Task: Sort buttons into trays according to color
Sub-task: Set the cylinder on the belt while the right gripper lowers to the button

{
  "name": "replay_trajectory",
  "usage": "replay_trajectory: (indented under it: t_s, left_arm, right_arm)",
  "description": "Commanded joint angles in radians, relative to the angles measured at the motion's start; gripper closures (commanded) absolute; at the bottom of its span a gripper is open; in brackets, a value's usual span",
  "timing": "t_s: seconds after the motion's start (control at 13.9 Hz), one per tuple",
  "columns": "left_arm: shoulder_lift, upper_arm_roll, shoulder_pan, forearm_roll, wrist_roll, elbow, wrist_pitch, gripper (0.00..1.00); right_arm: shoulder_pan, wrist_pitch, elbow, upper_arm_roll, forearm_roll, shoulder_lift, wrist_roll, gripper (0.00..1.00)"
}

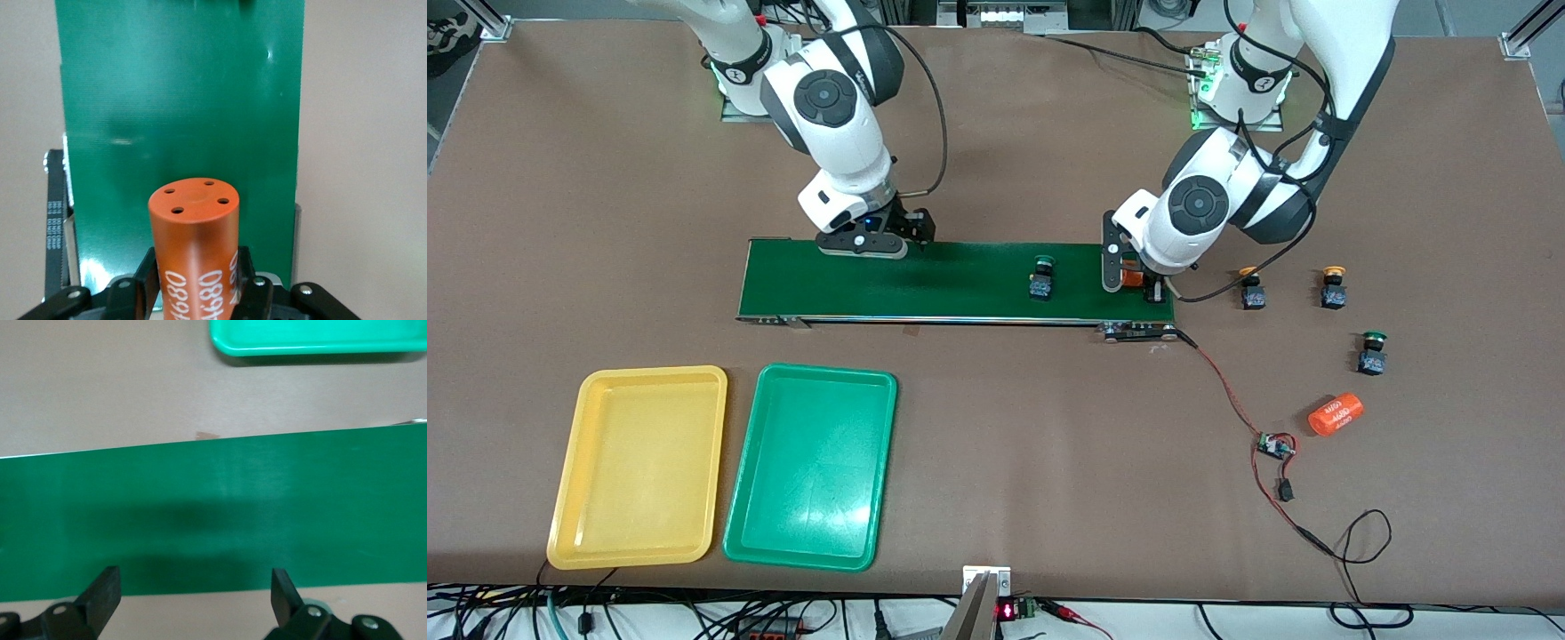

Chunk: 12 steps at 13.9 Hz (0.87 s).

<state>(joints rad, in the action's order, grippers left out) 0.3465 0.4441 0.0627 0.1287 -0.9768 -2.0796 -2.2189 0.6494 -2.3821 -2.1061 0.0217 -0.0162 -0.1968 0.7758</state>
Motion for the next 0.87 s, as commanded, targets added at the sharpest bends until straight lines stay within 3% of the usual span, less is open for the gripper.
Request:
replay_trajectory:
  t_s: [0.0, 0.29, 0.51, 0.79]
  left_arm:
    - [0.014, -0.004, 0.009, 0.02, -0.008, 0.023, -0.001, 0.0]
    - [-0.058, -0.022, -0.006, 0.008, -0.02, 0.035, 0.002, 0.0]
    - [-0.092, -0.141, -0.026, -0.079, -0.02, 0.047, 0.002, 0.0]
    - [-0.106, -0.266, -0.044, -0.086, -0.014, 0.046, 0.024, 0.0]
  right_arm:
    - [0.027, -0.083, 0.021, -0.005, -0.01, -0.072, 0.043, 0.0]
    - [0.029, -0.089, 0.034, -0.005, -0.013, -0.093, 0.042, 0.0]
    - [0.026, -0.088, 0.034, -0.006, -0.013, -0.092, 0.043, 0.0]
    - [0.026, -0.089, 0.035, -0.006, -0.013, -0.093, 0.042, 0.0]
